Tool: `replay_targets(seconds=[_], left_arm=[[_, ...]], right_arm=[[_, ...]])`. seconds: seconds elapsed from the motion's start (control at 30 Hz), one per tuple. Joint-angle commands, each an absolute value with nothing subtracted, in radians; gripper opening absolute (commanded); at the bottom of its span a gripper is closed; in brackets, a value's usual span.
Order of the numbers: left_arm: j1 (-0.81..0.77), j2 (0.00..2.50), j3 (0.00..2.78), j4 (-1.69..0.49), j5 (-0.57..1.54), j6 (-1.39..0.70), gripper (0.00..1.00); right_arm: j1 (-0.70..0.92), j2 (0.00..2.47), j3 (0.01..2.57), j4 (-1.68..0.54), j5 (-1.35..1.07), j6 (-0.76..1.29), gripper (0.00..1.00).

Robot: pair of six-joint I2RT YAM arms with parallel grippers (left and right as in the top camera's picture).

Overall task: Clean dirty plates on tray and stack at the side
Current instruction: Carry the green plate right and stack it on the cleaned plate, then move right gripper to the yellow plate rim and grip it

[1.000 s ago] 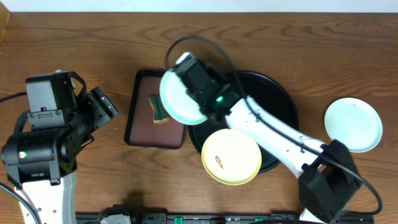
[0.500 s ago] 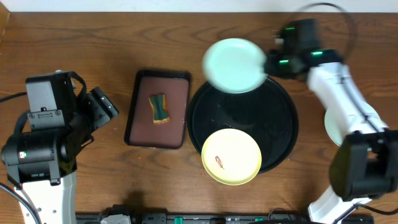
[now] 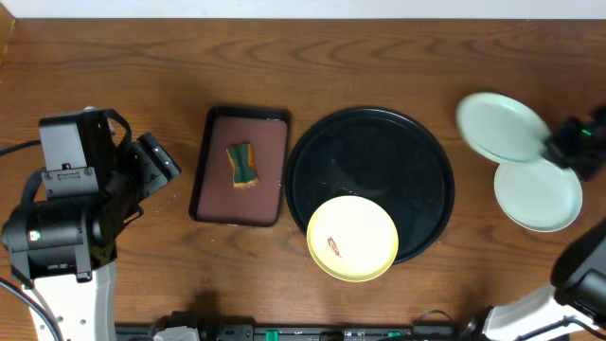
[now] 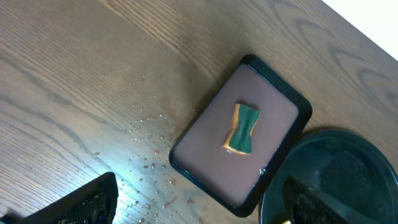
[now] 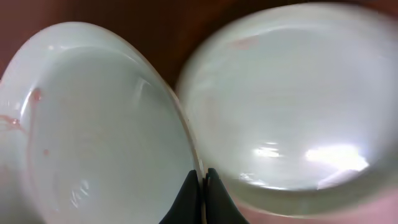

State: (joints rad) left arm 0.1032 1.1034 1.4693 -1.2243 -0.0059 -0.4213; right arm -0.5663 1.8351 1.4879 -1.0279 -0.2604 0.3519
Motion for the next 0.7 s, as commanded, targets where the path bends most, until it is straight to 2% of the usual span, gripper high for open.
replay_targets(seconds=[0.0, 0.17, 0.33, 0.37, 0.4, 0.43, 0.47, 0.6, 0.67], left_arm=[[0.108, 1.105, 1.479, -1.226, -0.011, -0.419, 0.85], [0.108, 1.105, 1.479, -1.227, -0.011, -0.419, 0.85], [0.108, 1.105, 1.479, -1.226, -0.011, -0.419, 0.85], [0.108, 1.105, 1.479, -1.227, -0.011, -0.419, 0.85], [0.108, 1.105, 1.479, -1.227, -0.011, -0.419, 0.85], [0.108, 1.105, 1.479, -1.226, -0.011, -0.419, 0.85], [0.108, 1.105, 1.479, -1.226, -0.011, -0.419, 0.85], [0.108, 1.105, 1.479, -1.226, -0.011, -0.419, 0.85], [0.108, 1.105, 1.479, -1.226, -0.011, -0.419, 0.85]], right_arm=[[-0.678, 1.801, 1.488, -1.064, -0.148, 0.328, 0.01], [-0.763, 1.801, 1.450, -1.089, -0.023, 0.328, 0.01], [-0.778, 1.801, 1.357, -1.038, -0.023, 0.324, 0.01], [-0.777, 1.801, 1.343, -1.026, -0.024, 0.324, 0.05], [-0.776, 1.801, 1.334, -1.017, -0.031, 0.325, 0.26], [-0.774, 1.801, 1.332, -1.013, -0.038, 0.326, 0.43], [-0.770, 1.798, 1.334, -1.010, -0.044, 0.329, 0.49], [-0.748, 1.738, 1.338, -0.989, -0.122, 0.308, 0.53], [-0.718, 1.665, 1.338, -0.964, -0.236, 0.266, 0.54]])
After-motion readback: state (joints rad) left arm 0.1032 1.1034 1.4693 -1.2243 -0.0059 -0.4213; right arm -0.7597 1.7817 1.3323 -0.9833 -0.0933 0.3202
